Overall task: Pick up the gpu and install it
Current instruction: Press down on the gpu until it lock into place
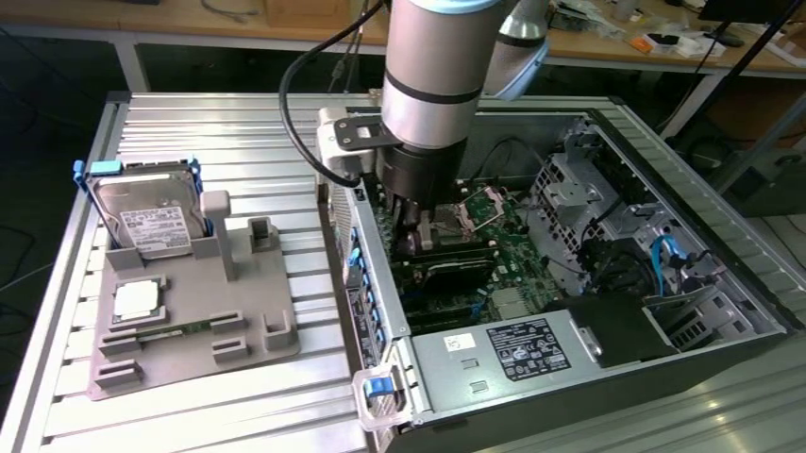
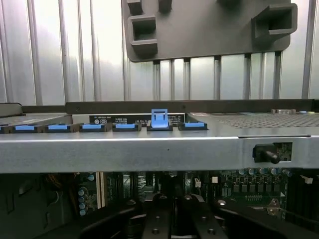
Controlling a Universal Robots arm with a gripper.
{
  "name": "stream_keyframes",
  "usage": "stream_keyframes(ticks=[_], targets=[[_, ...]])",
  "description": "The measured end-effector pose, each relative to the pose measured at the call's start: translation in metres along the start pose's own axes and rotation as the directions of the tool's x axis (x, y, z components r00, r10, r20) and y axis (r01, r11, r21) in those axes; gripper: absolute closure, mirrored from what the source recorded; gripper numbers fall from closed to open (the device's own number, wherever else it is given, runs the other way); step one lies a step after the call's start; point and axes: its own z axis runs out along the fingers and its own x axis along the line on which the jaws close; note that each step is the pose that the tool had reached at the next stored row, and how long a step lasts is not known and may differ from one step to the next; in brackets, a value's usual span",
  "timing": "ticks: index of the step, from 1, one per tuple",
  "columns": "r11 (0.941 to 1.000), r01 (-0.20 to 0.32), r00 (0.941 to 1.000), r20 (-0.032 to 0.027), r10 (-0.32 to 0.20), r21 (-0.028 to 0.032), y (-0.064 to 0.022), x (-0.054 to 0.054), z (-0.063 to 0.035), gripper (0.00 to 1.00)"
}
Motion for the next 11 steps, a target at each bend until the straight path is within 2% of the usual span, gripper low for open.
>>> stream_keyframes(ticks=[4,8,11], targets=[[1.0,0.0,1.0,-0.0015,0.0,0.0001,0.0022,-0.014,-0.0003,0.89],[1.0,0.0,1.0,-0.0013,0.0,0.0053,0.0158,-0.014,-0.0011,0.89],[1.0,0.0,1.0,-0.0012,0.0,0.0061,0.0183,-0.014,-0.0011,0.89]])
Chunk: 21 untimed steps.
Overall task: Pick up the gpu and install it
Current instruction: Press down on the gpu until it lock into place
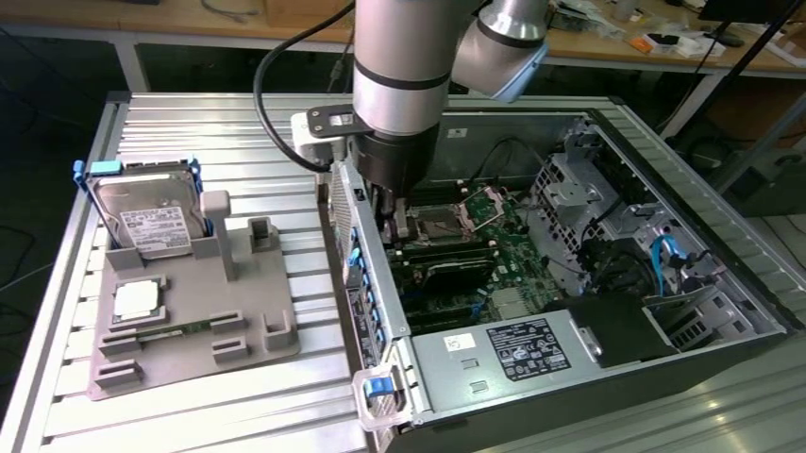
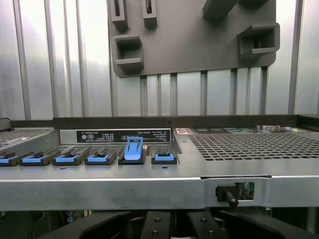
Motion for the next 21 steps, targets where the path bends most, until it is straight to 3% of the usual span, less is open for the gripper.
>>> stream_keyframes(ticks=[6,14,17,21], targets=[[1.0,0.0,1.0,0.0031,0.0,-0.0001,0.0003,0.001,0.0,0.89],[1.0,0.0,1.0,0.002,0.0,-0.0017,-0.0015,0.001,-0.0057,0.89],[0.9999,0.0,1.0,0.0018,0.0,-0.0161,-0.009,0.001,-0.0053,0.89],[0.9991,0.0,1.0,0.0016,0.0,-0.0433,-0.0174,0.001,-0.0048,0.89]])
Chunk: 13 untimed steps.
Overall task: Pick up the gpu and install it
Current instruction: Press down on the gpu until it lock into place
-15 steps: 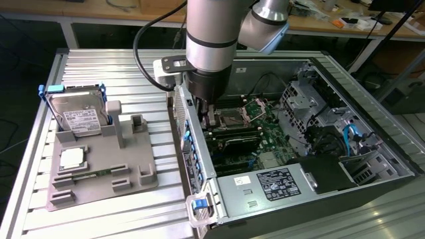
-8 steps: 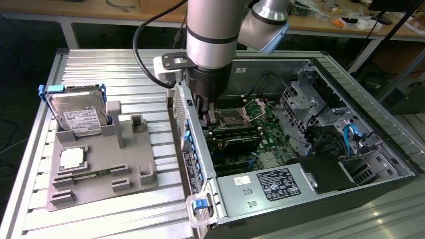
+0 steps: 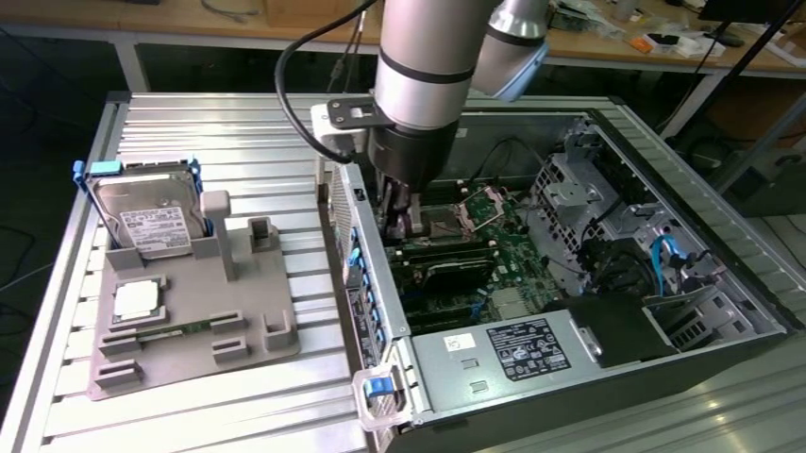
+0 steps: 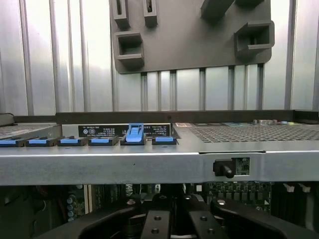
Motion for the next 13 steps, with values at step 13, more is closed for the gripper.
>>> stream_keyframes(ticks=[13], targets=[[0.9935,0.004,0.9994,0.0353,0.0,-0.114,-0.0118,0.008,0.0003,0.89]])
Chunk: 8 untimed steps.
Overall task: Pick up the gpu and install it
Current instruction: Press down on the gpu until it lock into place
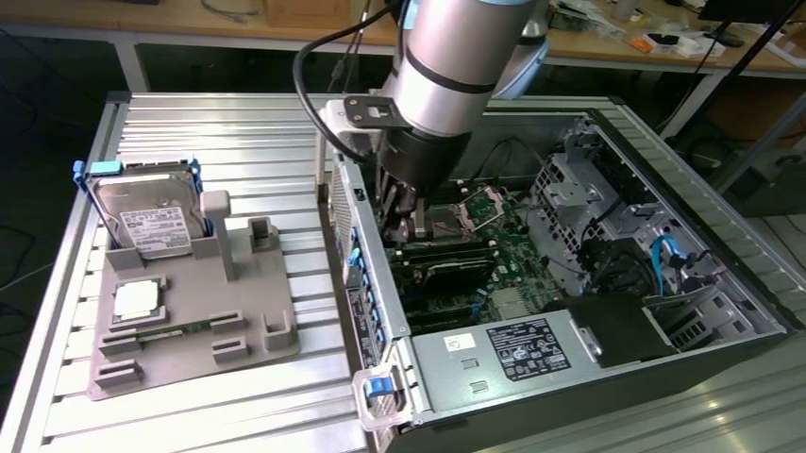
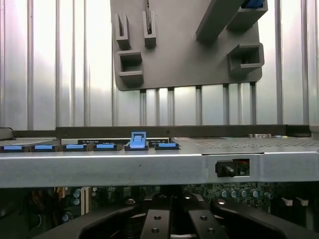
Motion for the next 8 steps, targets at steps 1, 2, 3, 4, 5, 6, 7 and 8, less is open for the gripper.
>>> stream_keyframes(ticks=[1,2,3,4,5,6,7,8], targets=[[1.0,0.0,1.0,0.0046,0.0,-0.0031,-0.0001,0.0014,0.0,0.89],[1.0,0.001,1.0,0.0067,-0.001,-0.005,-0.0001,0.0024,0.0,0.89],[1.0,0.001,1.0,0.0077,-0.001,-0.006,-0.0001,0.0033,0.0,0.89],[1.0,0.001,1.0,0.0083,-0.001,-0.0071,-0.0001,0.0041,-0.0001,0.89],[1.0,0.001,1.0,0.0092,-0.001,-0.0086,-0.0002,0.0049,-0.0001,0.89],[0.9999,0.001,0.9999,0.0104,-0.001,-0.0106,-0.0002,0.0059,-0.0001,0.89],[0.9999,0.001,0.9999,0.0118,-0.001,-0.0127,-0.0003,0.0071,-0.0002,0.89],[0.9999,0.001,0.9999,0.0141,-0.001,-0.015,-0.0004,0.0084,-0.0002,0.89]])
